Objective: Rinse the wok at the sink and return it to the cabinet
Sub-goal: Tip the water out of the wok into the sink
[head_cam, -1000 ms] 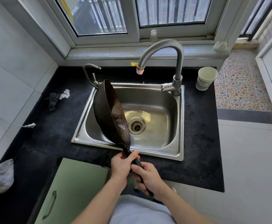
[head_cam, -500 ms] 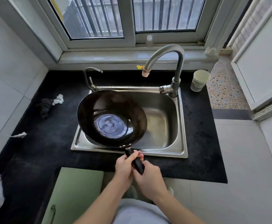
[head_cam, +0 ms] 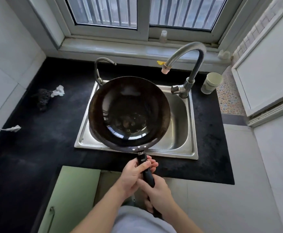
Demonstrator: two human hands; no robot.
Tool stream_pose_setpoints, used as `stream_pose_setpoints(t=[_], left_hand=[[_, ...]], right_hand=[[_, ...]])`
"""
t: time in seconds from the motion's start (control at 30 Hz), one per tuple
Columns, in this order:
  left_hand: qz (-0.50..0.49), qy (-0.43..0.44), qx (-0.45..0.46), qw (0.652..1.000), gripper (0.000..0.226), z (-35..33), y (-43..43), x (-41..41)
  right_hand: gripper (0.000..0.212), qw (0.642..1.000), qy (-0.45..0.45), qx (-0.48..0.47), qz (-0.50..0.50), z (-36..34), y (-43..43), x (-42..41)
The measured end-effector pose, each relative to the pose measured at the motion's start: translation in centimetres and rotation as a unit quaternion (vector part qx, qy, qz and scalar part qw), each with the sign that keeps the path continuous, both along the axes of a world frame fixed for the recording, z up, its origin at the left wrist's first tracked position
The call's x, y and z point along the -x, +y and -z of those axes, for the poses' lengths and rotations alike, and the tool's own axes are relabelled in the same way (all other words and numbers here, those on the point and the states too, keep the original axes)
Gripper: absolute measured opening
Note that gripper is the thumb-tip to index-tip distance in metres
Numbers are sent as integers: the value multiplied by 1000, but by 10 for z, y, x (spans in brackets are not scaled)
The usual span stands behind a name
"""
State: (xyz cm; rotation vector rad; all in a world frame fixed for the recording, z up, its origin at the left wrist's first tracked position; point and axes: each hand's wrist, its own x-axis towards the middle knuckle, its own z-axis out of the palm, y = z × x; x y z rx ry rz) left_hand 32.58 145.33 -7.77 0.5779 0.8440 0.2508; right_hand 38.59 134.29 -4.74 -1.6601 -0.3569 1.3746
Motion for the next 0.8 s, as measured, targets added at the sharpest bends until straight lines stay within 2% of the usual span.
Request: stream_pose_setpoints(t=[0.13,0.4,0.6,0.8], left_hand=[[3,-9,-4,1000,22,2,-1,8],[-37,2,-19,999,24,-1,-8,13],[-144,6,-30,989,21,-13,-24,-3],[-290,-3,-16,957,16,-16,-68,-8]], right_hand=[[28,999,18,22,43,0,3,12],[28,1000,3,15,-21,-6,1,6],[32,994,-4,-22,-104,-10,-3,-25],[30,972,-6,-53,-228,-14,-24,-48]])
